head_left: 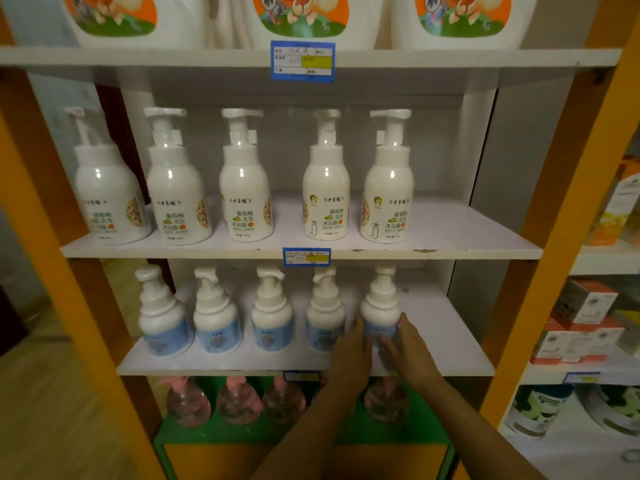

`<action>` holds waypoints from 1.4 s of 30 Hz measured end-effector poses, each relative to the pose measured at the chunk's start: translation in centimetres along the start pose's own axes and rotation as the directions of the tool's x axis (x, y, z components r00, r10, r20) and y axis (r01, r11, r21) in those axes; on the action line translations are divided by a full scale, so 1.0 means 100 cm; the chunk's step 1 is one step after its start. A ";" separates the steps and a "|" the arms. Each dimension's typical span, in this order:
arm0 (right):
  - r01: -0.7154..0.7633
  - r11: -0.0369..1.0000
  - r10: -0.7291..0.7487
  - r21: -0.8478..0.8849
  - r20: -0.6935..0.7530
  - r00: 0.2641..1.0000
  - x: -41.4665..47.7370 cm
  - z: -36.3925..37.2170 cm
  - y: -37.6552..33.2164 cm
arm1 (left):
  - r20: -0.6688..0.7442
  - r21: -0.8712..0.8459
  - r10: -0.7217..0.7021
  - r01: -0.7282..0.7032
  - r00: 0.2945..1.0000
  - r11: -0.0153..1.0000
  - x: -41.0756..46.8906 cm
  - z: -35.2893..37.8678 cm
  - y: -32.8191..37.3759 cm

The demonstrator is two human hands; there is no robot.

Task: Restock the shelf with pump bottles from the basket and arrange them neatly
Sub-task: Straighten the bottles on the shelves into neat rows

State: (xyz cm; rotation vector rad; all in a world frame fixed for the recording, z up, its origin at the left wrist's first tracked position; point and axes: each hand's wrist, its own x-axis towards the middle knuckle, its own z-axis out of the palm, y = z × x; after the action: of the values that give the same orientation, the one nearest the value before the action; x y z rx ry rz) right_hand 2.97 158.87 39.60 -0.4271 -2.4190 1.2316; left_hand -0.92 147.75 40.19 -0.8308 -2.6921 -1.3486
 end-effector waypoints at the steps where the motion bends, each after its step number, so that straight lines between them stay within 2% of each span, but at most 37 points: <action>1: -0.001 1.000 0.000 -0.007 -0.020 1.000 -0.005 0.004 0.001 | -0.004 -0.005 0.004 -0.004 1.000 1.000 -0.007 -0.005 0.000; 4: 0.033 0.997 -0.040 -0.071 -0.088 0.995 -0.023 0.020 0.003 | -0.104 -0.026 0.025 -0.028 0.994 0.999 -0.030 -0.022 -0.007; 7: 0.035 0.969 -0.078 -0.244 -0.170 0.982 -0.044 0.035 -0.006 | -0.158 0.008 0.047 -0.047 0.986 0.999 -0.050 -0.040 -0.024; 9: 0.065 0.975 -0.106 -0.211 -0.192 0.976 -0.058 0.044 -0.016 | -0.173 0.029 0.036 -0.031 0.984 0.999 -0.061 -0.052 -0.037; 12: 0.138 0.973 -0.164 -0.186 -0.129 0.978 -0.073 0.061 -0.028 | -0.216 0.056 -0.006 0.019 0.976 0.998 -0.079 -0.072 -0.060; 19: 0.175 0.971 -0.188 -0.164 -0.064 0.980 -0.094 0.107 -0.039 | -0.296 0.081 -0.135 0.166 0.946 0.983 -0.115 -0.107 -0.131; 25: 0.177 0.971 -0.173 -0.159 0.037 0.984 -0.103 0.156 -0.015 | -0.362 0.062 -0.233 0.273 0.903 0.960 -0.131 -0.125 -0.190; 29: 0.149 0.978 -0.131 -0.146 0.128 0.983 -0.100 0.194 -0.003 | -0.305 0.058 -0.349 0.383 0.886 0.922 -0.132 -0.122 -0.234; 32: 0.138 0.984 -0.118 -0.112 0.174 0.978 -0.093 0.219 0.000 | -0.271 0.022 -0.461 0.484 0.845 0.875 -0.131 -0.115 -0.263; 35: 0.150 0.985 -0.130 -0.081 0.211 0.969 -0.084 0.243 0.002 | -0.309 -0.077 -0.551 0.557 0.775 0.827 -0.129 -0.112 -0.287; 38: 0.164 0.985 -0.147 -0.055 0.233 0.961 -0.071 0.260 0.003 | -0.355 -0.128 -0.563 0.558 0.746 0.820 -0.123 -0.115 -0.304; 42: 0.152 0.988 -0.145 -0.002 0.293 0.945 -0.057 0.277 0.006 | -0.361 -0.181 -0.526 0.495 0.770 0.850 -0.104 -0.121 -0.318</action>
State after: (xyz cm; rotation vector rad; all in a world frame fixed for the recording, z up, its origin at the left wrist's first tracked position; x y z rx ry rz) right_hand -5.02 137.38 23.08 -0.0677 -2.6574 1.2755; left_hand -9.43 118.55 21.78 0.2159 -2.6226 -1.5009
